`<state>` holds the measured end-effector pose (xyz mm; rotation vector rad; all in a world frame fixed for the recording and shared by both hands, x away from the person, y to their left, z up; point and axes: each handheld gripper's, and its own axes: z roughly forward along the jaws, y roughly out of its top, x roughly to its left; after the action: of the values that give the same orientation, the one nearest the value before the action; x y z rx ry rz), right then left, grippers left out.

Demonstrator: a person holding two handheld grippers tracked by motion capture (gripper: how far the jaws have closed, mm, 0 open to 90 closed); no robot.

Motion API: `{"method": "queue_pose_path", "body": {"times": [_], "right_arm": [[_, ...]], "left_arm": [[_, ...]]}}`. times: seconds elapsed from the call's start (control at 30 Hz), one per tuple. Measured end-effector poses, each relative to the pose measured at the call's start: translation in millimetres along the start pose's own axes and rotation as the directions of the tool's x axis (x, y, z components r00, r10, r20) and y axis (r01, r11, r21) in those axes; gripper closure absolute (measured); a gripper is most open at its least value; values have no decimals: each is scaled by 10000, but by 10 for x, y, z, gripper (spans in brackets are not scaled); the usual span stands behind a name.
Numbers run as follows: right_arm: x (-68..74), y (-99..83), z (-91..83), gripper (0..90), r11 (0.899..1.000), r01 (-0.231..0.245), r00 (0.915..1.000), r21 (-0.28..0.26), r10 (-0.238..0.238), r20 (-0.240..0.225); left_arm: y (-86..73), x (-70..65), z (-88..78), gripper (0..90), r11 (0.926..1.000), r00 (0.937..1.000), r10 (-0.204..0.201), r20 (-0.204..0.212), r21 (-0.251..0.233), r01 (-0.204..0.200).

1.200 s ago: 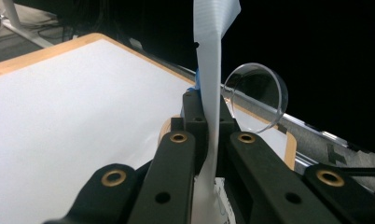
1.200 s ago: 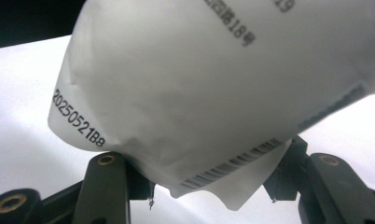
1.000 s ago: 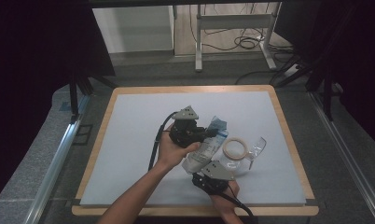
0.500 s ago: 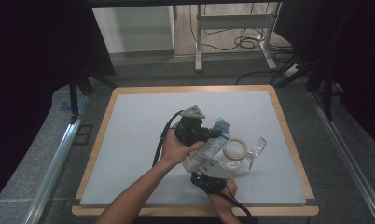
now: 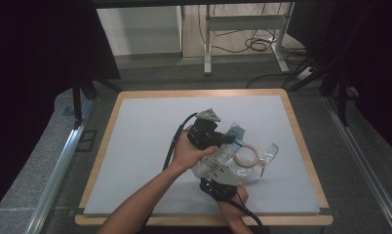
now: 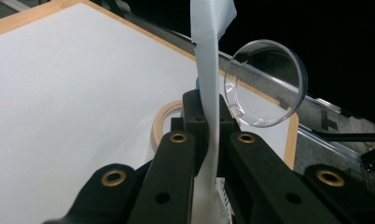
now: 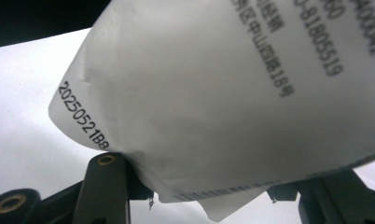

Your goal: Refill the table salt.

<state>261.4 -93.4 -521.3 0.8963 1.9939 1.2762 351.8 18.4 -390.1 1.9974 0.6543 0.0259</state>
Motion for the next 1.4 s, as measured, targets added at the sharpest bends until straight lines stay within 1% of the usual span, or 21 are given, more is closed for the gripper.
{"method": "queue_pose_path", "body": {"times": [0.17, 0.3, 0.33, 0.43, 0.5, 0.57, 0.6, 0.67, 0.73, 0.77, 0.8, 0.93, 0.97, 1.07, 1.13, 1.23, 1.33, 1.4], "right_arm": [[-28, 13, 3, 469, 10000, 1, 10000, -49, -1, 49], [-37, 23, -1, 469, 9999, -59, 10000, -96, 60, 67], [-39, 26, -2, 468, 9999, -95, 9999, -97, 96, 62], [-41, 30, -2, 468, 9998, -150, 9999, -113, 151, 36], [-44, 34, -2, 469, 9997, -227, 9997, -124, 228, 44], [-42, 36, -7, 469, 9994, -322, 9995, -97, 322, 48], [-37, 37, -9, 470, 9997, -235, 9996, -108, 237, 148], [-28, 37, -12, 475, 9999, 27, 9995, -144, -22, 317], [-22, 36, -13, 478, 9999, 97, 9990, -125, -92, 429], [-15, 35, -13, 480, 9999, 58, 9991, -88, -54, 420], [-14, 36, -10, 482, 9998, 179, 9987, -80, -175, 473], [1, 39, 7, 485, 9998, 217, 9988, 43, -219, 436], [8, 41, 11, 485, 9998, 151, 9990, 116, -156, 413], [10, 49, 29, 484, 9996, 234, 9988, 176, -241, 427], [20, 53, 36, 482, 9994, 203, 9989, 273, -215, 423], [23, 60, 39, 481, 9988, 367, 9986, 316, -378, 377], [40, 75, 17, 484, 9978, 550, 9980, 367, -560, 294], [54, 90, 9, 487, 9975, 586, 9980, 394, -595, 227]], "left_arm": [[49, -11, 42, 900, 9998, 9999, 71, 132, 202, -74], [88, -21, 65, 900, 9990, 9998, 158, 157, 414, -164], [95, -23, 70, 900, 9986, 9996, 240, 117, 463, -245], [112, -31, 95, 900, 9984, 9997, 200, 121, 528, -207], [126, -27, 106, 900, 9973, 9994, 319, 108, 651, -326], [133, -33, 122, 900, 9979, 9995, 225, 202, 601, -237], [137, -29, 121, 900, 9973, 9994, 288, 212, 663, -301], [143, -36, 127, 900, 9974, 9994, 265, 218, 664, -279], [146, -36, 132, 900, 9971, 9994, 280, 212, 703, -294], [147, -31, 133, 900, 9966, 9993, 304, 209, 764, -319], [146, -22, 138, 900, 9964, 9994, 283, 215, 794, -299], [139, 2, 152, 900, 9958, 9996, 215, 175, 882, -229], [138, 1, 154, 900, 9956, 9996, 236, 156, 902, -250], [138, 3, 165, 900, 9947, 9995, 298, 137, 984, -310], [140, 6, 178, 900, 9934, 9993, 337, 152, 1096, -352], [139, 13, 178, 900, 9929, 9991, 375, 185, 1126, -394], [138, 35, 168, 900, 9935, 9992, 275, 279, 1098, -304], [139, 42, 174, 900, 9935, 9993, 228, 283, 1110, -258]]}}
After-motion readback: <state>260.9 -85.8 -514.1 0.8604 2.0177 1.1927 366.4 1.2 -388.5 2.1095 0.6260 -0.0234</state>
